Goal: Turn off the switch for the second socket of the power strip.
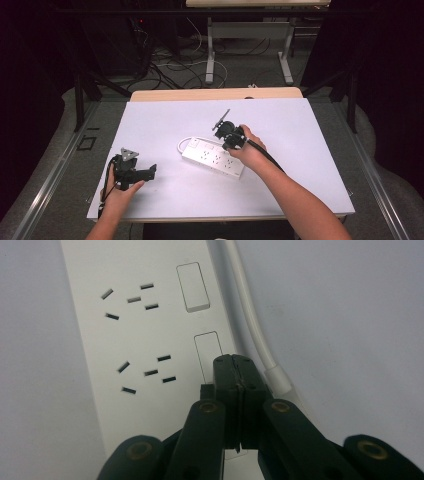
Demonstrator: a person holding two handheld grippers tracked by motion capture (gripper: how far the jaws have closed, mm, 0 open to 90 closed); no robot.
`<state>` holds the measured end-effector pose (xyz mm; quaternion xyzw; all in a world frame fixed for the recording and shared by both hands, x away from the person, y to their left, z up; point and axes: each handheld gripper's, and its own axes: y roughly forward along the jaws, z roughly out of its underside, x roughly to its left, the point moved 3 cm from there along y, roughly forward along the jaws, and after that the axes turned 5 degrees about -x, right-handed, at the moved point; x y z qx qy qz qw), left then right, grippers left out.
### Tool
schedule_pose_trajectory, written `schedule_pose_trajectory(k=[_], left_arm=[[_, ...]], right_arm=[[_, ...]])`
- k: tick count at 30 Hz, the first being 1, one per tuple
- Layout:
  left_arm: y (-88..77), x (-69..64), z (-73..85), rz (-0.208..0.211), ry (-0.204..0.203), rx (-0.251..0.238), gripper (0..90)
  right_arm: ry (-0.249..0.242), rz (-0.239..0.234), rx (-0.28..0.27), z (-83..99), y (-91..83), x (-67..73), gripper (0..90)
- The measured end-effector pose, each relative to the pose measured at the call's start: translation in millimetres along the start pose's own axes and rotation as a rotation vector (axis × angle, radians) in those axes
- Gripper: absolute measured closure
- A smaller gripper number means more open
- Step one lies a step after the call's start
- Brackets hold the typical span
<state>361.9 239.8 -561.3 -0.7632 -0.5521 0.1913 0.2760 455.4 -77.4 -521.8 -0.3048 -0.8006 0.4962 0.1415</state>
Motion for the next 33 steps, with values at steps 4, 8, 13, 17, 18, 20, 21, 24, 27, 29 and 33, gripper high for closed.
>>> schedule_pose_trajectory(k=[4,8,13,17,18,20,21,24,27,29,33], left_arm=[[-0.1,0.2,0.0,0.001,0.001,0.001,5.8],[0.0,0.5,-0.1,0.000,0.000,0.001,5.7],[-0.1,0.5,0.0,0.000,-0.002,0.002,5.8],[-0.3,0.6,-0.1,0.000,-0.003,0.001,5.8],[-0.3,0.6,-0.1,0.000,-0.004,0.001,5.8],[-0.3,0.6,-0.1,0.000,-0.004,0.001,5.8],[-0.4,0.6,-0.1,0.000,-0.004,0.001,5.8],[-0.4,0.5,-0.1,0.000,-0.004,0.001,5.8],[-0.3,0.5,-0.2,0.000,-0.004,0.001,5.7],[-0.2,0.3,-0.3,0.000,-0.005,0.000,5.8],[-0.2,0.1,-0.5,0.002,-0.002,0.000,5.8]], right_arm=[[-0.007,0.000,0.009,-0.8,2.8,0.8,90.0],[0.003,0.001,0.025,-0.7,7.8,2.9,90.0],[-0.002,0.002,0.031,-1.3,10.7,2.9,90.0],[0.005,0.004,0.046,-1.1,11.8,4.0,90.0],[0.003,0.003,0.043,-1.3,12.1,3.9,90.0],[0.011,-0.001,0.043,-1.2,12.1,4.4,90.0],[0.017,0.000,0.046,-1.1,12.0,4.6,90.0],[-0.008,-0.002,0.041,-1.1,12.8,2.8,90.0],[0.013,0.000,0.047,-0.8,12.3,4.0,90.0],[0.016,-0.002,0.046,-0.8,12.4,3.8,90.0],[0.002,0.001,0.043,-1.0,12.4,2.7,90.0]])
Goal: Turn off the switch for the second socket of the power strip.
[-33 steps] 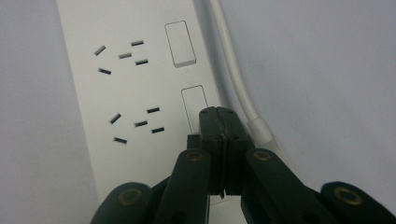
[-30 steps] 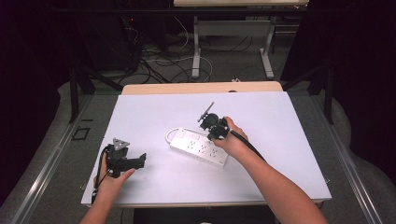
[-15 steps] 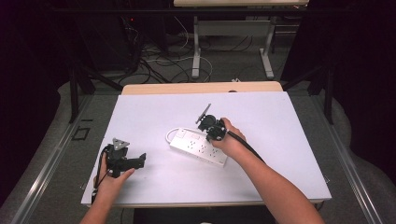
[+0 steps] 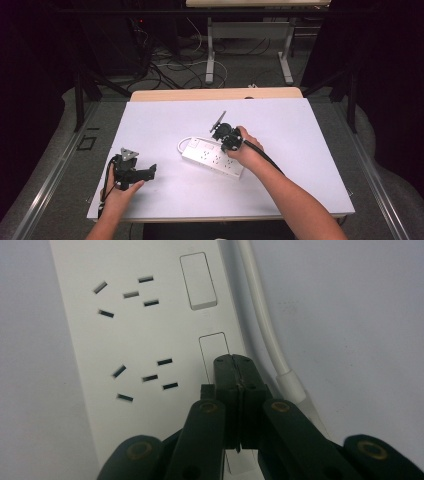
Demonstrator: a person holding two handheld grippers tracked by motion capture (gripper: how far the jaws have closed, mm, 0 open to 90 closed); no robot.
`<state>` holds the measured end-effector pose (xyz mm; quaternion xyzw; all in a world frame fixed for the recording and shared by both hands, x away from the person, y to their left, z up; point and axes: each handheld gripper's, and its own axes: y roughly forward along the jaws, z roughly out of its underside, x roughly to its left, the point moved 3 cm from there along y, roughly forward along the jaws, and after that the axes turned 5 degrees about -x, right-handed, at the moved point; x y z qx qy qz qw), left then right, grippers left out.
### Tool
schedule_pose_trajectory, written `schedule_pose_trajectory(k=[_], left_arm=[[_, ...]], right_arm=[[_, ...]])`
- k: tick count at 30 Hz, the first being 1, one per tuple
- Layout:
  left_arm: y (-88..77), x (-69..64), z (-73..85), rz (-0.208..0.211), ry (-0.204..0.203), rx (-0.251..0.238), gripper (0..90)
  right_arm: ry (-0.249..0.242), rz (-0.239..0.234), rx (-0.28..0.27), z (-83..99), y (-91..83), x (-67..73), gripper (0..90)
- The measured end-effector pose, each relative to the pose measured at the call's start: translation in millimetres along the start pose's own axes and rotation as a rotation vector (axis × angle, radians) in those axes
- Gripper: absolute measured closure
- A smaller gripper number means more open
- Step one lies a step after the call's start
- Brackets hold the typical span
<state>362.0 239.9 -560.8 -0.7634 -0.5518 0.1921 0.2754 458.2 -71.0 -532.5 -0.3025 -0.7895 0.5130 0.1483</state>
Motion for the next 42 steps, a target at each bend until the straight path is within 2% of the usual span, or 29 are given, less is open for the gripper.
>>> schedule_pose_trajectory(k=[3,5,9,19,21,27,29,30,33,36,37,39,42], left_arm=[[0.0,0.0,-0.1,0.000,0.000,-0.001,5.8],[0.1,0.1,-0.1,0.000,-0.001,-0.001,5.8],[-0.1,0.0,-0.2,0.000,0.001,-0.001,5.8],[0.1,-0.1,-0.1,0.000,-0.002,-0.001,5.7],[0.0,-0.2,-0.1,0.000,-0.001,0.000,5.8],[0.0,-0.1,-0.1,0.001,-0.002,-0.001,5.8],[0.0,0.0,0.0,0.000,-0.002,0.000,5.8],[0.1,0.0,0.0,0.000,-0.002,0.000,5.8],[0.5,-0.4,-0.2,0.000,-0.004,-0.006,5.8],[0.8,-0.5,-0.4,0.001,-0.003,-0.006,5.8],[0.6,-0.3,-0.5,0.001,-0.002,-0.001,5.8],[0.7,-0.1,-0.4,0.000,-0.005,-0.004,5.8],[0.4,0.5,-0.1,0.000,-0.005,0.000,5.8]], right_arm=[[0.006,-0.001,0.000,0.2,0.1,0.1,90.0],[-0.014,-0.002,0.001,0.4,0.9,-0.9,90.0],[-0.022,0.001,0.017,0.4,1.6,-0.6,90.0],[-0.017,0.008,0.027,0.5,0.7,0.0,90.0],[-0.023,0.011,0.009,0.7,1.8,-0.3,90.0],[-0.016,0.001,0.005,0.2,1.3,2.3,90.0],[-0.035,0.005,0.002,0.1,1.5,2.3,90.0],[0.000,-0.001,0.004,0.2,0.8,5.4,90.0],[-0.027,-0.004,-0.010,-1.0,-0.6,4.1,90.0],[-0.016,0.001,-0.013,-1.2,-2.8,3.5,90.0],[0.010,-0.003,-0.014,-0.8,-3.3,4.9,90.0],[-0.015,-0.003,-0.022,-1.1,-4.4,2.1,90.0],[0.000,0.010,-0.029,-1.3,-6.7,2.2,90.0]])
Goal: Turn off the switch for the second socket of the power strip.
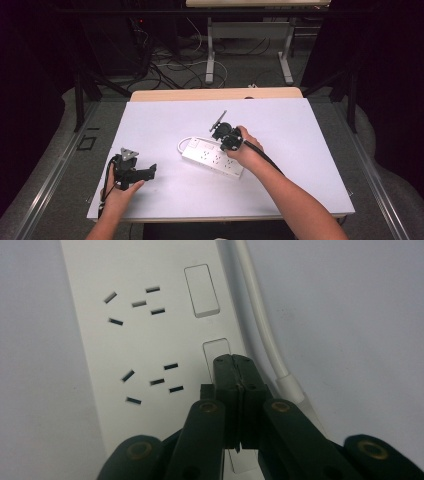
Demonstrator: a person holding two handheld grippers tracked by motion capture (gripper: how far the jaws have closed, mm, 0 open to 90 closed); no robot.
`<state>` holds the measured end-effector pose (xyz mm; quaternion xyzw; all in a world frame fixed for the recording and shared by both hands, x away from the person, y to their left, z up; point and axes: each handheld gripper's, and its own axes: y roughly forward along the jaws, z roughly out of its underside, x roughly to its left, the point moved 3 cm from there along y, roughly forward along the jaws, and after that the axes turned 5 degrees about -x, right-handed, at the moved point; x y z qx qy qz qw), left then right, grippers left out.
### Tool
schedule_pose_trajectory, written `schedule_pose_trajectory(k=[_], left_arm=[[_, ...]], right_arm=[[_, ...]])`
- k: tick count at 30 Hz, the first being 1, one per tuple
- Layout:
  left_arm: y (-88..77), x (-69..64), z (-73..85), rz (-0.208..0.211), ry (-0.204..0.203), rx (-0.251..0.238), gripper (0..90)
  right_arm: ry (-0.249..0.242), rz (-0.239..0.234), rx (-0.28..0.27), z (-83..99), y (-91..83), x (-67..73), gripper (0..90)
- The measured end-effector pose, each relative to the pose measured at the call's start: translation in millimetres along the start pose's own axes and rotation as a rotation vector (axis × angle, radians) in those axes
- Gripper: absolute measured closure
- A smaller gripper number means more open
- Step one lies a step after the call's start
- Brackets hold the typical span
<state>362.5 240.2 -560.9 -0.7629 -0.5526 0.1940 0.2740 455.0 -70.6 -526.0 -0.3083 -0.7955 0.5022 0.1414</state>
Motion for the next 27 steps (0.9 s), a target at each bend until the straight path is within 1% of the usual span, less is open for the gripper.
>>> schedule_pose_trajectory(k=[3,4,5,6,7,10,11,12,13,14,15,16,18,19,20,21,22,23,24,26,27], left_arm=[[0.1,-0.1,-0.4,0.001,-0.002,-0.004,5.8],[-0.1,0.0,-0.6,-0.001,-0.002,-0.003,5.8],[-0.1,0.3,-0.7,-0.001,-0.002,-0.004,5.8],[-0.1,0.6,-0.7,-0.001,-0.004,-0.004,5.8],[0.1,0.7,-0.6,-0.002,-0.008,-0.004,5.8],[0.2,1.0,-0.5,-0.003,-0.009,-0.004,5.8],[0.4,0.7,-0.5,-0.002,-0.010,-0.005,5.8],[0.4,0.6,-0.6,-0.001,-0.007,-0.003,5.8],[0.7,0.2,-0.5,-0.002,-0.009,-0.008,5.8],[0.7,-0.1,-0.5,-0.002,-0.009,-0.008,5.8],[0.8,-0.1,-0.5,-0.002,-0.009,-0.008,5.8],[0.7,-0.1,-0.5,-0.002,-0.009,-0.008,5.8],[0.4,0.4,-0.6,-0.001,-0.005,-0.005,5.8],[0.6,0.3,-0.5,-0.001,-0.006,-0.008,5.8],[0.6,0.1,-0.4,-0.002,-0.008,-0.008,5.8],[0.6,0.0,-0.4,-0.002,-0.009,-0.008,5.8],[0.7,-0.1,-0.4,-0.002,-0.009,-0.009,5.8],[0.7,-0.2,-0.5,0.001,-0.007,-0.008,5.8],[0.8,-0.2,-0.4,0.001,-0.006,-0.007,5.8],[0.9,-0.2,-0.4,0.001,-0.007,-0.007,5.8],[0.9,-0.2,-0.4,0.000,-0.007,-0.007,5.8]], right_arm=[[0.006,0.001,-0.015,-1.2,-0.9,0.2,90.0],[0.001,0.003,-0.022,-1.4,-1.3,-0.2,90.0],[0.025,0.015,-0.026,-1.2,-2.2,1.7,90.0],[-0.001,0.035,-0.043,-2.1,-2.6,0.3,88.9],[0.009,0.055,-0.052,-2.3,-4.8,1.0,87.9],[0.013,0.057,-0.084,-4.0,-7.0,1.2,87.9],[0.028,0.063,-0.154,-4.5,-3.9,2.0,87.9],[0.017,0.064,-0.095,-4.5,-8.7,1.2,87.9],[0.046,0.063,-0.093,-4.2,-9.6,3.0,87.9],[0.021,0.069,-0.106,-4.9,-9.3,1.0,87.7],[0.019,0.066,-0.107,-4.9,-10.0,0.5,87.6],[0.031,0.053,-0.108,-4.9,-10.2,0.6,87.6],[0.041,0.049,-0.115,-5.0,-11.1,0.6,87.7],[0.056,0.049,-0.121,-4.7,-11.8,1.5,87.7],[0.040,0.054,-0.129,-5.5,-12.1,0.2,87.8],[0.040,0.052,-0.135,-5.5,-12.9,-0.1,87.8],[0.050,0.045,-0.143,-5.7,-13.8,0.7,87.8],[0.060,0.054,-0.149,-6.0,-14.6,0.9,87.8],[0.051,0.046,-0.158,-6.2,-15.2,0.3,87.7],[0.065,0.049,-0.161,-6.3,-15.6,1.4,87.4],[0.064,0.046,-0.164,-6.3,-15.8,1.6,87.0]])
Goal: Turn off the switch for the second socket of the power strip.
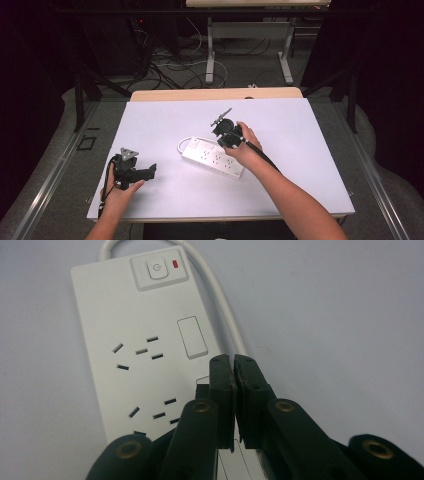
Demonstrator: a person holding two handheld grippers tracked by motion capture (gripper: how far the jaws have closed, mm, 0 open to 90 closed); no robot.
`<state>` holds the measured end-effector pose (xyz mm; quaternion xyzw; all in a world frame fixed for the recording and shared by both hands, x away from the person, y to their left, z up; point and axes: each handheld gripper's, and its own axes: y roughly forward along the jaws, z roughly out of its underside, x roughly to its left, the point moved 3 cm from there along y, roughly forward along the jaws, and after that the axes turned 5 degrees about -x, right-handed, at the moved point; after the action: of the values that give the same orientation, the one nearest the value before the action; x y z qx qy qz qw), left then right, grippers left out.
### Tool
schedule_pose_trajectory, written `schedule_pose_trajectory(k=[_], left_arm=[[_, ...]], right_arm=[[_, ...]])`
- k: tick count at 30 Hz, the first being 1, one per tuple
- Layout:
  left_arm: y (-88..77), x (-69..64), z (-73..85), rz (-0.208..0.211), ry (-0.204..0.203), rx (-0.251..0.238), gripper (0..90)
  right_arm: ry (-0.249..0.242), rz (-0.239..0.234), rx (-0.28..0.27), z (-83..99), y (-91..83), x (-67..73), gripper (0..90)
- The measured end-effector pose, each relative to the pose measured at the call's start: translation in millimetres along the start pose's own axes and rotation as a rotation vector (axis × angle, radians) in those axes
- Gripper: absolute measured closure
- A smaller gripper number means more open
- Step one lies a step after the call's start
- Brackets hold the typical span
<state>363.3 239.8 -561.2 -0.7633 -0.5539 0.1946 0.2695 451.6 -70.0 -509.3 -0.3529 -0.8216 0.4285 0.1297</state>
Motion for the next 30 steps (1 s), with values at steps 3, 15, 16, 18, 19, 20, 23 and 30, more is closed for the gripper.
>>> schedule_pose_trajectory(k=[3,15,16,18,19,20,23,30], left_arm=[[-0.1,0.0,0.0,0.000,0.000,0.000,5.8],[-0.2,-0.2,0.0,0.000,0.003,-0.001,5.8],[-0.3,-0.1,0.0,-0.002,0.004,0.001,5.8],[-0.2,-0.2,0.0,-0.001,0.004,0.000,5.8],[-0.3,-0.2,0.0,-0.001,0.004,0.000,5.8],[-0.2,-0.1,0.0,0.000,0.005,0.000,5.8],[-0.1,-0.1,0.0,-0.001,0.005,-0.002,5.8],[-0.5,-0.3,0.0,-0.002,0.007,0.000,5.8]], right_arm=[[0.004,0.012,-0.013,0.1,-0.8,1.1,84.5],[-0.024,-0.009,-0.119,-1.6,-5.2,1.7,77.8],[-0.017,-0.006,-0.124,-1.8,-5.8,2.0,77.2],[-0.016,-0.006,-0.131,-1.7,-7.2,1.7,76.0],[-0.020,-0.011,-0.139,-1.4,-8.1,1.4,74.9],[-0.027,-0.007,-0.145,-1.6,-8.2,0.6,73.6],[-0.007,-0.003,-0.142,-0.5,-11.6,0.8,70.3],[0.000,-0.004,-0.158,1.3,-19.4,-3.7,61.2]])
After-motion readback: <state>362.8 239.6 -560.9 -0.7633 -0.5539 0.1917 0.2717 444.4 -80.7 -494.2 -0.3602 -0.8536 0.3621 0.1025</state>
